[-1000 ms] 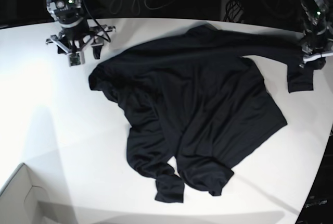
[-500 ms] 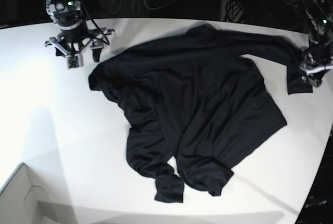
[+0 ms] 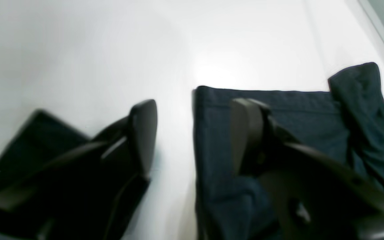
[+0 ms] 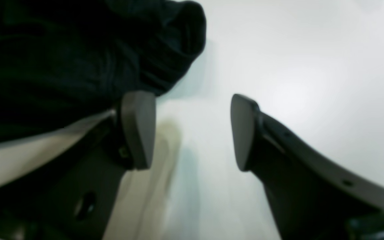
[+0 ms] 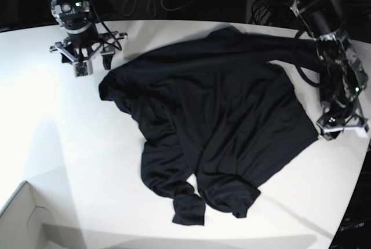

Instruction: Layout the t-shirt on the table in an organized manner, then fold the t-shirt properly

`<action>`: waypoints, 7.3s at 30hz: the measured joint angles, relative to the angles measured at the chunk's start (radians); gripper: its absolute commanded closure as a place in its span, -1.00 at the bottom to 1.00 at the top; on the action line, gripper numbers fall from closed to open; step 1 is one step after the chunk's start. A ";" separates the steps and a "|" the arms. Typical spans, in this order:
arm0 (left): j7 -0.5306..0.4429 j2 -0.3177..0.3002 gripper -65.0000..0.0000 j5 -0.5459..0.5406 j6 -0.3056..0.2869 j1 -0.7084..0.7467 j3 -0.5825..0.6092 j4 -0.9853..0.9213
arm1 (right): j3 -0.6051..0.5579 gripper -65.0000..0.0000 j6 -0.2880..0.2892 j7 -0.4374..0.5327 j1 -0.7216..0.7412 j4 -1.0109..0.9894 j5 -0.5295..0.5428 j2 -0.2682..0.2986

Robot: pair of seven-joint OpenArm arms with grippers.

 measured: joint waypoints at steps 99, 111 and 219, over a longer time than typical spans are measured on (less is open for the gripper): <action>-0.352 -0.058 1.00 -0.014 0.000 0.365 -0.028 0.080 | 0.152 1.00 0.201 0.001 0.022 0.104 0.043 -0.043; -0.350 -0.058 1.00 -0.015 0.000 0.426 -0.031 0.080 | 0.308 1.00 0.203 0.059 -0.056 0.118 0.241 -0.041; -0.425 -0.116 0.04 0.004 -0.007 0.270 0.170 -0.124 | 0.116 1.00 -0.055 0.016 0.803 -0.692 0.237 0.209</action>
